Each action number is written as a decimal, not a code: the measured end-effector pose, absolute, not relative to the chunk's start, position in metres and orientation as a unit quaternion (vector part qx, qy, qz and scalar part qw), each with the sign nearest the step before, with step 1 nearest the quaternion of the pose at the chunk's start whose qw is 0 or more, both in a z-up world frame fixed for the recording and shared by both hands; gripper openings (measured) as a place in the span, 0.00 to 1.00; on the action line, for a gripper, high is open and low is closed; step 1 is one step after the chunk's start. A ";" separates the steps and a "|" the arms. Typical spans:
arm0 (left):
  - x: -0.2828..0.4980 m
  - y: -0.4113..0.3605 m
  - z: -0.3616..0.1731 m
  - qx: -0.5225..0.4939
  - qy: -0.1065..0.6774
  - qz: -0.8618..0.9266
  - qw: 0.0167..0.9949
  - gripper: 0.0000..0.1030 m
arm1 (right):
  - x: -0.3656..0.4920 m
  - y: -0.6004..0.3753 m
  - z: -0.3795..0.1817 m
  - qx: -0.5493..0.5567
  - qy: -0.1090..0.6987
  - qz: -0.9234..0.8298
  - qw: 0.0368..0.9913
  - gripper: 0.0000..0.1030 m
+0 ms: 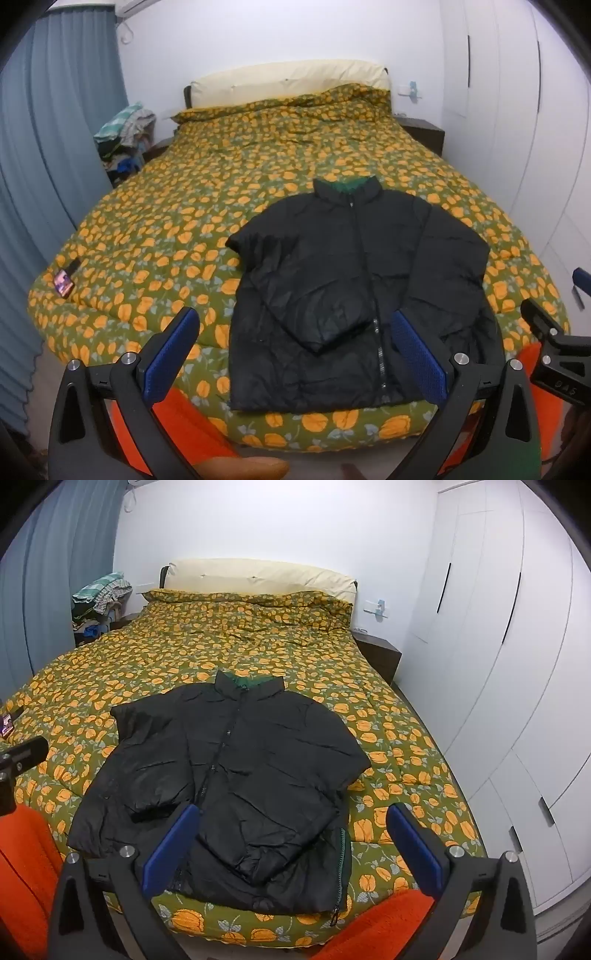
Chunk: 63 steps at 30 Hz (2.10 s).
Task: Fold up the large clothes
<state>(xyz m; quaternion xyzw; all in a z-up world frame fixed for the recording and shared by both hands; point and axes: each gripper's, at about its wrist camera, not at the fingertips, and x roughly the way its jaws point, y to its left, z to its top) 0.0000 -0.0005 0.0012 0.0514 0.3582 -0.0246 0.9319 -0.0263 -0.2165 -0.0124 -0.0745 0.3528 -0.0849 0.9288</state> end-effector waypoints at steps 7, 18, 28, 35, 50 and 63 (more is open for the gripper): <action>0.000 -0.005 -0.004 0.053 0.361 -0.021 0.931 1.00 | -0.024 -0.216 -0.012 -0.072 0.354 -0.084 0.929 1.00; 0.000 0.001 -0.009 0.044 0.367 -0.025 0.929 1.00 | -0.027 -0.207 -0.014 -0.072 0.351 -0.080 0.930 1.00; 0.000 0.002 -0.009 0.043 0.368 -0.026 0.928 1.00 | -0.028 -0.207 -0.011 -0.073 0.350 -0.073 0.931 1.00; -0.001 0.003 -0.011 0.041 0.370 -0.025 0.928 1.00 | -0.028 -0.205 -0.010 -0.073 0.351 -0.071 0.931 1.00; -0.001 0.003 -0.011 0.041 0.370 -0.026 0.928 1.00 | -0.029 -0.203 -0.009 -0.074 0.353 -0.071 0.930 1.00; 0.005 0.003 -0.014 0.043 0.375 -0.021 0.926 1.00 | -0.028 -0.201 -0.009 -0.073 0.354 -0.071 0.930 1.00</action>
